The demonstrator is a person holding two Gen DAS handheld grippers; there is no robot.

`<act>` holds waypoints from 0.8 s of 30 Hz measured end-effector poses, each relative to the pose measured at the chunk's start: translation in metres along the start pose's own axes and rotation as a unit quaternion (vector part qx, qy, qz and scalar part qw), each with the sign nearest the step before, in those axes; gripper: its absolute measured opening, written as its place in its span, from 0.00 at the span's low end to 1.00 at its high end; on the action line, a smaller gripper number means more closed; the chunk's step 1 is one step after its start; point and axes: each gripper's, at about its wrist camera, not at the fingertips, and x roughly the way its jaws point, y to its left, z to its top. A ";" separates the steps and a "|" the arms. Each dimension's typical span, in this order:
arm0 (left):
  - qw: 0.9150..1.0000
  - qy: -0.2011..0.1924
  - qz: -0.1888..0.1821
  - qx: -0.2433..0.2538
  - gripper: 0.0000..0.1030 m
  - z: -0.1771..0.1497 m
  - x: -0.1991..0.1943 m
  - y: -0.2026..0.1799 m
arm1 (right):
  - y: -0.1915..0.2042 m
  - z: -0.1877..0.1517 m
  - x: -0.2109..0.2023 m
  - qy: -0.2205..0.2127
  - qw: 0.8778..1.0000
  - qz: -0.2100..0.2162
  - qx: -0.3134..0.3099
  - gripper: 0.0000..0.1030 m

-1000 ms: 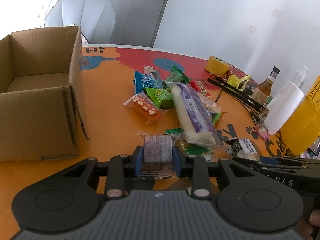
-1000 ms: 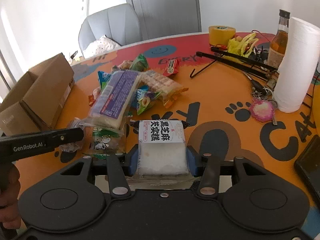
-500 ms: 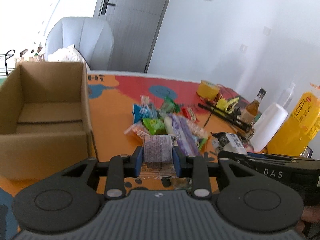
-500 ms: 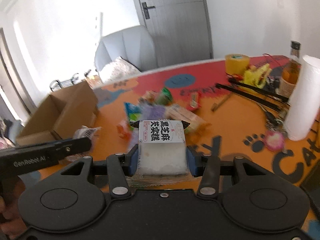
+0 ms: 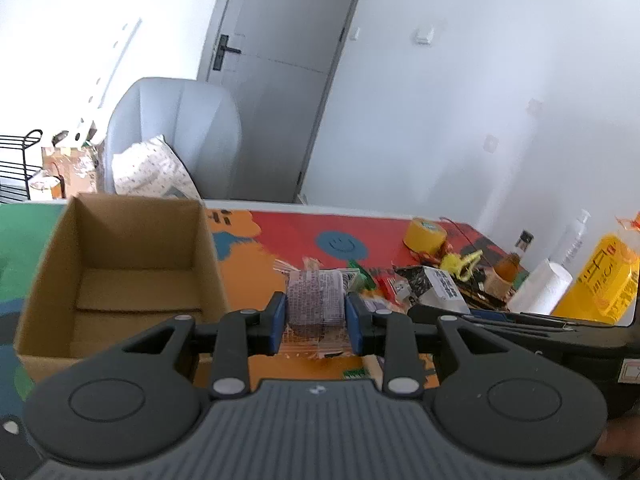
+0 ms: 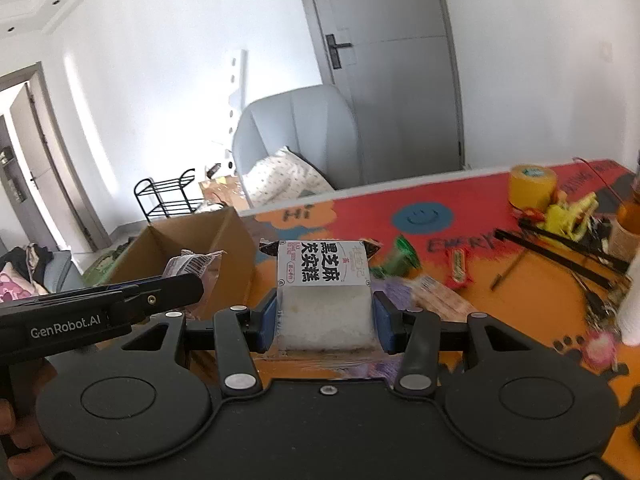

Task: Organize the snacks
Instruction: 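Carry the brown packet and white box over the cardboard box with both grippers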

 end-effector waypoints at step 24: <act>0.995 -0.019 0.086 -0.043 0.30 0.018 -0.020 0.082 | 0.066 0.021 0.036 0.002 0.997 0.057 -0.046 0.44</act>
